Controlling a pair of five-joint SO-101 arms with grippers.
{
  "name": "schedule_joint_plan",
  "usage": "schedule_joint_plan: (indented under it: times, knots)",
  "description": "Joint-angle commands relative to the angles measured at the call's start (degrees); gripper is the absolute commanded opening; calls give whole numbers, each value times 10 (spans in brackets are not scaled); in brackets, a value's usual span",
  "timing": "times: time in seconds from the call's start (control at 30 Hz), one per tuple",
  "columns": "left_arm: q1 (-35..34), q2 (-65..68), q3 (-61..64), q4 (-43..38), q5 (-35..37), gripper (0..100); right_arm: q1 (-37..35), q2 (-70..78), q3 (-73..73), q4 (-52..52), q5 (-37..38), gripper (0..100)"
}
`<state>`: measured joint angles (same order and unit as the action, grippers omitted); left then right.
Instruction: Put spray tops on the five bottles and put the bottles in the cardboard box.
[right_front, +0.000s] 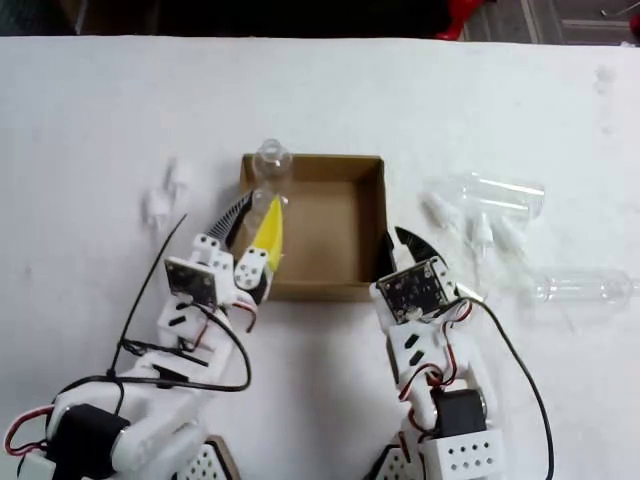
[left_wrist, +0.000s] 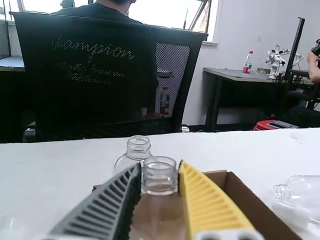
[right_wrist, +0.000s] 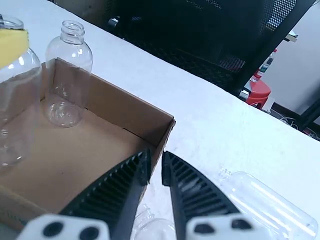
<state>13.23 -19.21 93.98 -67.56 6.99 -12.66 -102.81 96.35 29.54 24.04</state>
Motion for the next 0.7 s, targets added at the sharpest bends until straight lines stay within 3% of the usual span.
schedule_joint_plan:
  times: [0.0, 0.2, 0.53, 0.67]
  knots:
    - [-8, 0, -25, 14, 9, 116, 7, -2, 5, -15, 7, 26]
    - [-9, -5, -35, 90, 9, 247, 7, -2, 5, -15, 7, 26]
    - [-15, -6, -35, 87, 11, 199, 7, -2, 5, -15, 7, 26]
    - [-10, -6, -11, 15, 18, 197, 7, -2, 5, -15, 7, 27]
